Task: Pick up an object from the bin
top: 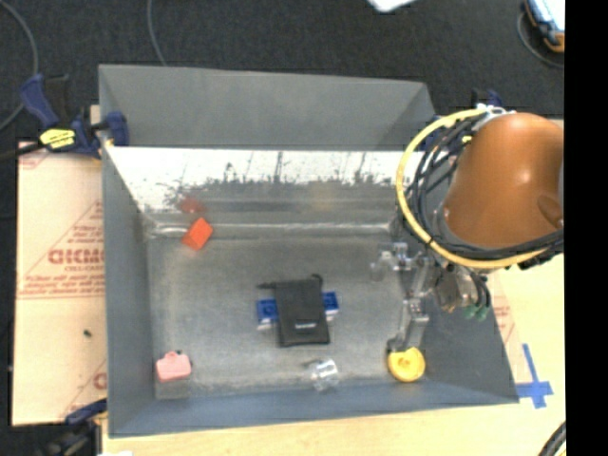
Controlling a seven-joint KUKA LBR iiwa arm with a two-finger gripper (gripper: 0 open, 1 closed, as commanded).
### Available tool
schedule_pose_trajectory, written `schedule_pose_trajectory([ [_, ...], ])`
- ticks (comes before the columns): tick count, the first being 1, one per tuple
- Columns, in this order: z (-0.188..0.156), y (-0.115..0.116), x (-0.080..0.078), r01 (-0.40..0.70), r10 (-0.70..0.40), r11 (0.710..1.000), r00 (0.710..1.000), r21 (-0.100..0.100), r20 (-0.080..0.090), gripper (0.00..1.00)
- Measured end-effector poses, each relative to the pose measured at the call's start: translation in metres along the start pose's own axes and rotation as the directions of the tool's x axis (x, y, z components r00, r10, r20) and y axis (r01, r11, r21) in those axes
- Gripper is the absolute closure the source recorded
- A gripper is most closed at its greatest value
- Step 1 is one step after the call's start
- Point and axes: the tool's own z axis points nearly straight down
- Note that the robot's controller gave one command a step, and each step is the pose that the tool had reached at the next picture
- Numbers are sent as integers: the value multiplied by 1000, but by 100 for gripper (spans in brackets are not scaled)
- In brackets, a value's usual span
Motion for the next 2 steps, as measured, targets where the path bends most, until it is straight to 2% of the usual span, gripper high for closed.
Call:
schedule_pose_trajectory([
  [1, -4, 0, -1, 2, -2, 1000, 1000, 1, 7, 0],
  [2, 58, 68, -40, 68, -68, 998, 998, -2, -1, 0],
])
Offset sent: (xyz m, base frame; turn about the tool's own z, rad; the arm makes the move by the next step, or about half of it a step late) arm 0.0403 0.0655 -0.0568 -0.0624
